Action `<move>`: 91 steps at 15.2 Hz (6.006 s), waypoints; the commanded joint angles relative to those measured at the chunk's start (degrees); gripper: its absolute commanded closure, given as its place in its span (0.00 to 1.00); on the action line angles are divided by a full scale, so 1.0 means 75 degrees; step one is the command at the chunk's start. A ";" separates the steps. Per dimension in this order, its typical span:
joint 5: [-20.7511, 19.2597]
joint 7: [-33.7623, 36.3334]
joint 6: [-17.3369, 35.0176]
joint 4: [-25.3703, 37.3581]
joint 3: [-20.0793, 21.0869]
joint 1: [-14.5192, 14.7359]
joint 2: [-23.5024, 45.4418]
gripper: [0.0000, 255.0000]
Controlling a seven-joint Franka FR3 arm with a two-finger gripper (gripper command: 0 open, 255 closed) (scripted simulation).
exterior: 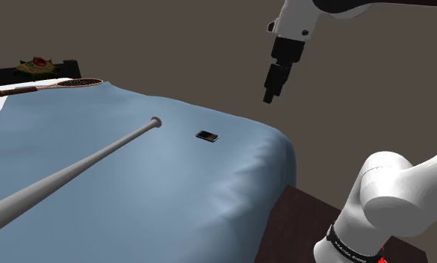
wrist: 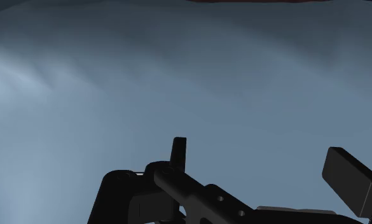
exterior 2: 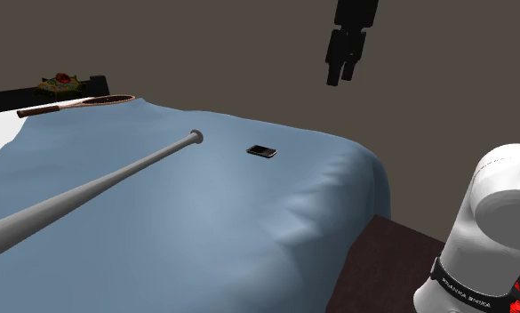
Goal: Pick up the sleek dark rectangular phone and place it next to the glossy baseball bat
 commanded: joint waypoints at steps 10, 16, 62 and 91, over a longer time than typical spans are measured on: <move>-0.0157 -0.0953 0.2337 -0.0526 -0.0604 0.0012 0.1565 0.00; -0.0042 -0.1638 0.3745 -0.0347 -0.0985 0.0077 0.2999 0.00; 0.1647 -0.3996 0.6263 0.2396 -0.1296 -0.0031 0.8034 1.00; 0.0828 -0.2794 0.4403 0.2698 -0.1231 0.0441 0.6343 1.00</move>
